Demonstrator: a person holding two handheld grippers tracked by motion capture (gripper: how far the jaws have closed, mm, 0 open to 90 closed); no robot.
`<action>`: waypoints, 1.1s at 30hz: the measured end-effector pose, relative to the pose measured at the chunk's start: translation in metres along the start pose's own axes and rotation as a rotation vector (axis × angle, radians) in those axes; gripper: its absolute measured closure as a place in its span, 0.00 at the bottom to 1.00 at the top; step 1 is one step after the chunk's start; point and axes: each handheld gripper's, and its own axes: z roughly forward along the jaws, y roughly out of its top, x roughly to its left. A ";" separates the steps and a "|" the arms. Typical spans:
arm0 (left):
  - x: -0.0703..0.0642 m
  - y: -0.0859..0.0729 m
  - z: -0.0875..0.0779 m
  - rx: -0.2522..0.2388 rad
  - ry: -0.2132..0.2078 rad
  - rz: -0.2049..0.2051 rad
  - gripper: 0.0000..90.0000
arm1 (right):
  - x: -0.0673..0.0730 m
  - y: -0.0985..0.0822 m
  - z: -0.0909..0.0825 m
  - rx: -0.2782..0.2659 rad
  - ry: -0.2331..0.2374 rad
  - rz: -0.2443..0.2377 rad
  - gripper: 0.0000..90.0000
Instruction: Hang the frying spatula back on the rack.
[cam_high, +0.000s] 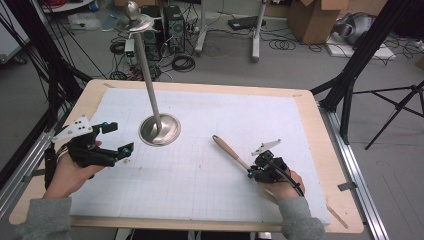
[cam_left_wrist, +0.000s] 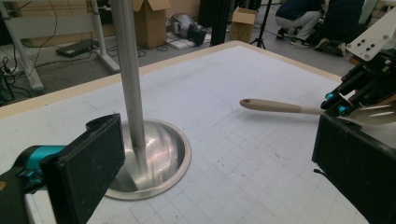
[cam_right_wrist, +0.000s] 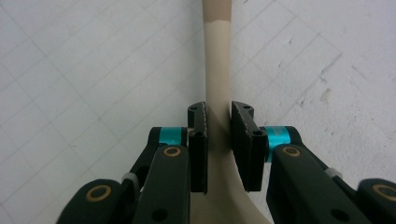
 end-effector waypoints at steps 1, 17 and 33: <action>0.000 0.000 0.000 0.000 0.000 0.000 0.03 | -0.001 0.000 -0.001 -0.008 0.005 -0.004 0.86; 0.001 -0.002 0.000 -0.006 -0.008 -0.012 0.03 | -0.002 0.009 -0.025 -0.186 0.031 -0.053 0.86; 0.007 -0.004 -0.005 -0.018 0.027 -0.002 0.03 | -0.005 0.024 -0.046 -0.336 0.046 -0.073 0.86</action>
